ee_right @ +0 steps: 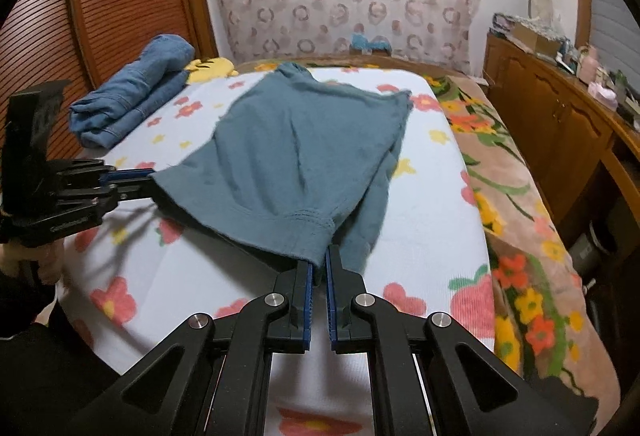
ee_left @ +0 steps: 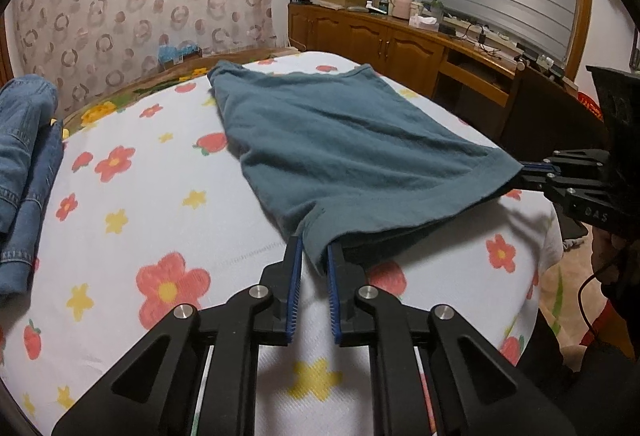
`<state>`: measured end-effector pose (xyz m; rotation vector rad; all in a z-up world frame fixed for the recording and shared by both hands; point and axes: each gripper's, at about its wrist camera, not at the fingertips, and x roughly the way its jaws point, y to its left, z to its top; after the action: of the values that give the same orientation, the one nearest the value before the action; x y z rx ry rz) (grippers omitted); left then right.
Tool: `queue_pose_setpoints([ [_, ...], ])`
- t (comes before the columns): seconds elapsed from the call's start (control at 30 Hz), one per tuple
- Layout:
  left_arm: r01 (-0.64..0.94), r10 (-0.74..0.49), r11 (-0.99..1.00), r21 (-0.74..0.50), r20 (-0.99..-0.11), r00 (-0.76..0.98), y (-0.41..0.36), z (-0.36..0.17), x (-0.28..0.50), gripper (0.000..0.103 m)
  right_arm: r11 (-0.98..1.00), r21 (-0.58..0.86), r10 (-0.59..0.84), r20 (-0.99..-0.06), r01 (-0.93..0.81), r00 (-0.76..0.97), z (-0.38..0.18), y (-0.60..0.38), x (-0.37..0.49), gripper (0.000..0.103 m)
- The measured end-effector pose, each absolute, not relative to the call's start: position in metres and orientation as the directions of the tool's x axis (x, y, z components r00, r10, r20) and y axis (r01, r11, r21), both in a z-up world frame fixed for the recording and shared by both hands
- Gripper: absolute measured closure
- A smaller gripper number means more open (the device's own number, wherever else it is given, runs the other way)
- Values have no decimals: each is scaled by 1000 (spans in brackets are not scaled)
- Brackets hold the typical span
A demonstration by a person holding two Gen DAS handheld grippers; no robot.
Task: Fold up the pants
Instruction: 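Grasp the folded shorts' hem edge with the right gripper, then open the right gripper and release the shorts' hem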
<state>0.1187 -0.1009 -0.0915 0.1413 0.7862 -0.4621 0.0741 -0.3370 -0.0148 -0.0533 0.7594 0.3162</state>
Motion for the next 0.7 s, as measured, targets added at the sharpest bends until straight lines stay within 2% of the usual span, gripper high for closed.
queue_pose_setpoints([
  [0.23, 449, -343, 892, -45, -715, 609, -101, -95, 115, 89, 953, 66, 259, -687, -297, 679, -12, -337, 75, 97],
  [0.33, 438, -329, 898, -35, -716, 616, -100, -94, 114, 89, 952, 75, 266, -684, -297, 679, -11, -340, 71, 94],
  [0.43, 431, -321, 902, -31, -717, 619, -99, -94, 112, 86, 951, 78, 270, -682, -300, 679, -11, -343, 68, 94],
  [0.5, 428, -310, 904, -22, -722, 618, -99, -95, 113, 80, 951, 80, 271, -680, -298, 681, -10, -345, 65, 94],
  [0.57, 420, -302, 907, -19, -725, 619, -98, -96, 114, 67, 952, 82, 269, -678, -293, 684, -9, -347, 64, 94],
  [0.67, 413, -299, 911, -24, -727, 618, -96, -97, 115, 54, 953, 85, 270, -673, -290, 689, -8, -348, 64, 93],
  [0.7, 412, -299, 911, -25, -728, 617, -95, -97, 116, 54, 954, 86, 270, -672, -289, 690, -8, -349, 64, 93],
])
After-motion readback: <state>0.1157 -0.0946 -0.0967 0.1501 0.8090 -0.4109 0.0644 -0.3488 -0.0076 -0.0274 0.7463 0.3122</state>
